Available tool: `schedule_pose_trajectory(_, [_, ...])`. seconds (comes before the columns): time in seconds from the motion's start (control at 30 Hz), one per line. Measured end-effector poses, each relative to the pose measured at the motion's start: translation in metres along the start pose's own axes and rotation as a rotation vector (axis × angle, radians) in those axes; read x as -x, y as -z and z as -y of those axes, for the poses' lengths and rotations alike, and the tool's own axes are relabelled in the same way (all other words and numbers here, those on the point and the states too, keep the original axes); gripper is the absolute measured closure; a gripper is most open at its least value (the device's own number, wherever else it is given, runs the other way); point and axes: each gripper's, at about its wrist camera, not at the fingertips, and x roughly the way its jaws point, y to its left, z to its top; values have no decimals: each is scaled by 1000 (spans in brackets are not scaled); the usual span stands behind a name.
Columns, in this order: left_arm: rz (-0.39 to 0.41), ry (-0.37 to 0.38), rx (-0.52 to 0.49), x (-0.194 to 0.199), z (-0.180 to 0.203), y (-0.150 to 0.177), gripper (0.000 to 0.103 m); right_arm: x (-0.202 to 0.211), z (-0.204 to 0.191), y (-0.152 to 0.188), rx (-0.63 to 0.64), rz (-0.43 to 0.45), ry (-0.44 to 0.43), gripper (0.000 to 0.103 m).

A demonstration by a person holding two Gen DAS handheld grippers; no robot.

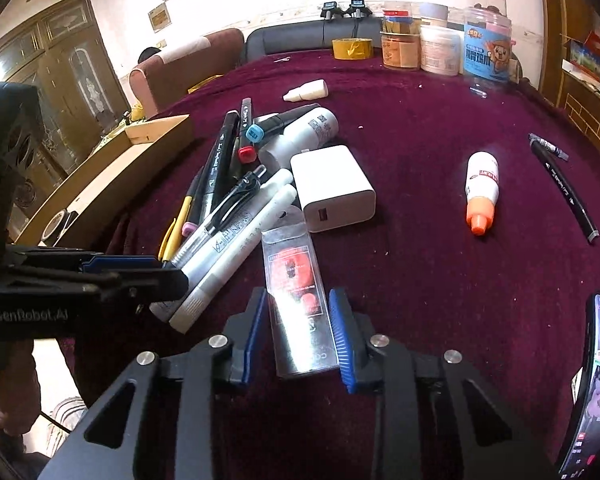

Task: Organize rigid objects
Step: 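Grasp the clear red-item package with the right tool while the left tool grasps the black pen, then carry the package and pen into the cardboard tray and open both tools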

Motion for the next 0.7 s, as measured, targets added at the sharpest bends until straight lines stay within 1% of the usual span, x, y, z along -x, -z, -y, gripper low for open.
schedule_pose_trajectory(0.17, [-2,30,25,5,-6,7,83,-1,-2,0,4,5,10,72])
schedule_pose_trajectory(0.23, [1,45,27,10,-6,10,89,-2,-1,0,1,6,7,72])
schedule_pose_trajectory(0.27, [-9,66,31,11,-7,12,93,-2,-1,0,0,6,7,72])
schedule_pose_trajectory(0.43, [-14,80,56,12,-9,13,93,-1,-2,0,11,10,19,72])
schedule_pose_trajectory(0.53, [-22,111,57,15,-8,13,93,0,0,1,-2,16,12,73])
schedule_pose_trajectory(0.6, [-20,145,68,18,-9,14,93,1,0,1,-10,19,14,73])
schedule_pose_trajectory(0.7, [-10,165,82,23,-12,15,93,2,1,1,-16,29,25,74])
